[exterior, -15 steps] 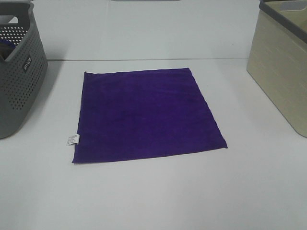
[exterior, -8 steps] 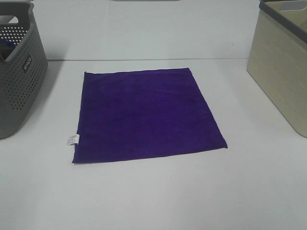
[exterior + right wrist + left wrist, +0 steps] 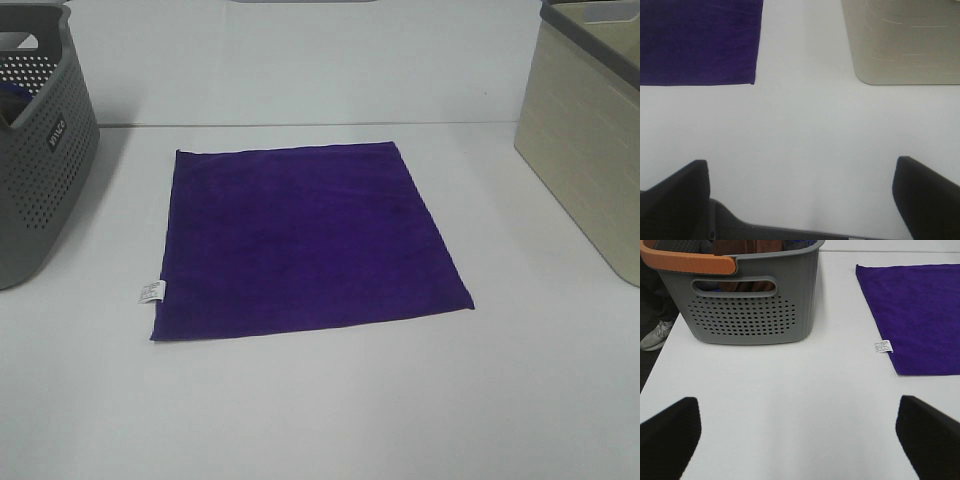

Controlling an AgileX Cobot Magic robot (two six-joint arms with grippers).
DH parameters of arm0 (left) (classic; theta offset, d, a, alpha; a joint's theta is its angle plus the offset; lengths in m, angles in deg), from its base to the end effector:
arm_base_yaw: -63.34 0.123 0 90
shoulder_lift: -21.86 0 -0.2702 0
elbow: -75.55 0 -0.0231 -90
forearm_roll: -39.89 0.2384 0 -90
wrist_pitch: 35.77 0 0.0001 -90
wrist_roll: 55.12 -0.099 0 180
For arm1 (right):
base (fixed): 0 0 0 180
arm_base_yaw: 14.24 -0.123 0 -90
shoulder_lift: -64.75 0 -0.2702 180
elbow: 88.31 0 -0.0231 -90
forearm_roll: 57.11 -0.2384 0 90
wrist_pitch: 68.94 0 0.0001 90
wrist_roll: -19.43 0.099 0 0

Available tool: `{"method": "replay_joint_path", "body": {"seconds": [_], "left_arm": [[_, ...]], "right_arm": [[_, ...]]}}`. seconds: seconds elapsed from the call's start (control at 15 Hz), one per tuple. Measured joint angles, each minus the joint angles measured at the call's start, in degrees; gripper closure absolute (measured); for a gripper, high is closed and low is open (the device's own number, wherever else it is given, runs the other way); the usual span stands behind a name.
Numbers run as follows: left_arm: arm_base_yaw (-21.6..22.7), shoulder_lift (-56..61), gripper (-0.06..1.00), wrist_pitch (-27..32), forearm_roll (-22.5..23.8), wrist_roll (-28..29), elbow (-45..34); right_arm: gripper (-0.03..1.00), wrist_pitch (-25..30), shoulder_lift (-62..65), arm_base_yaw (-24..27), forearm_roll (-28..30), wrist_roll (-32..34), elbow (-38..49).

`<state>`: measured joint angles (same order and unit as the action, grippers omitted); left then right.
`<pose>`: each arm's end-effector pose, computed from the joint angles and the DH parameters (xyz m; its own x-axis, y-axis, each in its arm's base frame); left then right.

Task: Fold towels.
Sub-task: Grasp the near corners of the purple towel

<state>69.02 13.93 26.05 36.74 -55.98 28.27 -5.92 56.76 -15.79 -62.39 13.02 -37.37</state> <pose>0.0035 -0.0045 0.2703 -0.4510 -0.0559 -0.8908 -0.0609 0.9976 -0.0318 0.0082 0.0083 0.2512 -0.5195 -0.0838 -0.8504 -0.1332 0.9910 -0.0162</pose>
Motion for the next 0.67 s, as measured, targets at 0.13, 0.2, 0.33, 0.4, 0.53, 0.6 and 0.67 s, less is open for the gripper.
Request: {"method": "replay_joint_path", "body": {"seconds": [0.13,0.2,0.33,0.4,0.53,0.6,0.67], "left_arm": [[0.00,0.00,-0.05,0.00,0.00,0.00,0.00],[0.00,0.00,-0.05,0.00,0.00,0.00,0.00],[0.00,0.00,-0.05,0.00,0.00,0.00,0.00],[0.00,0.00,-0.05,0.00,0.00,0.00,0.00],[0.00,0.00,-0.05,0.00,0.00,0.00,0.00],[0.00,0.00,-0.05,0.00,-0.06,0.00,0.00],[0.00,-0.86,-0.05,0.11,-0.57,0.00,0.00]], "right_arm": [[0.01,0.00,0.00,0.00,0.00,0.00,0.00],[0.01,0.00,0.00,0.00,0.00,0.00,0.00],[0.01,0.00,0.00,0.00,0.00,0.00,0.00],[0.01,0.00,0.00,0.00,0.00,0.00,0.00],[0.01,0.00,0.00,0.00,0.00,0.00,0.00],[0.01,0.11,-0.17,0.00,0.00,0.00,-0.17],[0.01,0.74,-2.12,0.00,-0.57,0.11,-0.57]]}}
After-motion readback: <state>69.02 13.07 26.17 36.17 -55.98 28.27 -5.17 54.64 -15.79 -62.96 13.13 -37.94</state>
